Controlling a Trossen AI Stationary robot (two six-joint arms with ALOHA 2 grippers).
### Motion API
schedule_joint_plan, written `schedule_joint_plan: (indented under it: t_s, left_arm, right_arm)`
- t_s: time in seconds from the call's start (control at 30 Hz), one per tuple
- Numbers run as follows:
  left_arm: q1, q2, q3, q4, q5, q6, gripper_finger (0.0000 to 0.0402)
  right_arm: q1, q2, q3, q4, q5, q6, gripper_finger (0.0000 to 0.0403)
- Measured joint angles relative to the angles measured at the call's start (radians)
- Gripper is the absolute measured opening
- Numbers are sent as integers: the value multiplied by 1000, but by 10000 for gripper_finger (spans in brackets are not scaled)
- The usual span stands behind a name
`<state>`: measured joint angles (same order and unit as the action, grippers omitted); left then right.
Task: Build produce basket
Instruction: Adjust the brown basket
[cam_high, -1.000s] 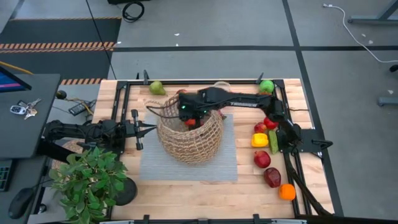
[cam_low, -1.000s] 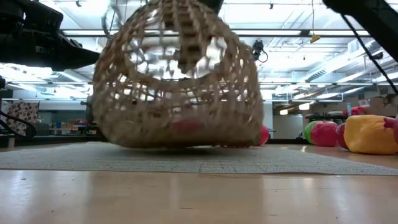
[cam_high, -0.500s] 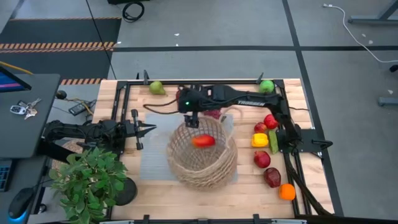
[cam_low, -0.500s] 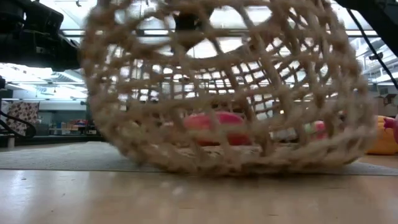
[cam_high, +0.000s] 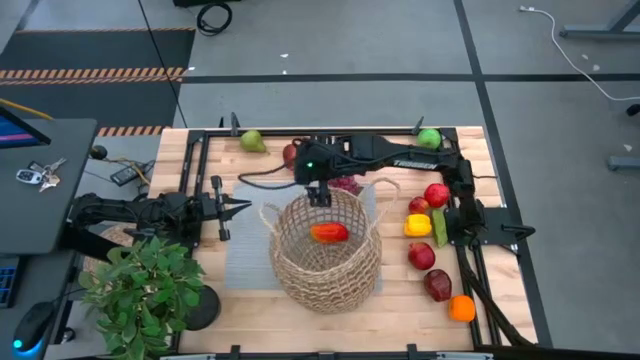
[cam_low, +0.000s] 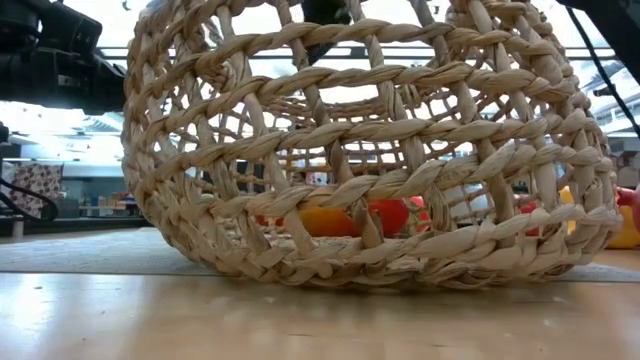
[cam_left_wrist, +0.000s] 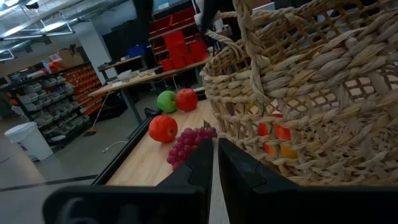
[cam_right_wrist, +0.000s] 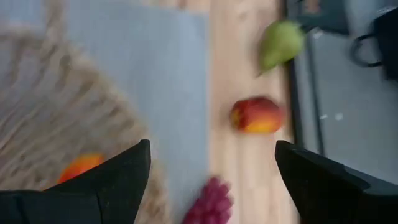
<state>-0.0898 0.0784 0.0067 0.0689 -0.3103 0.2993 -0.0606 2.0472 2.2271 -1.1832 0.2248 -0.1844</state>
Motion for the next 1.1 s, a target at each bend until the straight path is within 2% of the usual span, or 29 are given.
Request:
schedule_joint_plan:
  t_s: [0.07,0.23,0.43,0.53,0.63,0.93,1.1]
  left_arm:
    - [0,0,0,0,0,0,36]
    - [0,0,0,0,0,0,32]
    - [0,0,0,0,1,0,28]
    - [0,0,0,0,1,0,31]
    - [0,0,0,0,1,0,34]
    - [0,0,0,0,1,0,30]
    - [0,0,0,0,1,0,28]
  right_arm:
    - [-9,7,-1,-41,-44,5,348]
    - [-38,27,-34,-48,-67,34,348]
    - [-65,31,-186,46,-174,32,348]
    - [-70,31,-243,80,-160,22,343]
    - [-78,31,-265,84,-141,15,317]
    - [-83,30,-259,101,-139,17,200]
    - [-83,30,-212,151,-34,30,168]
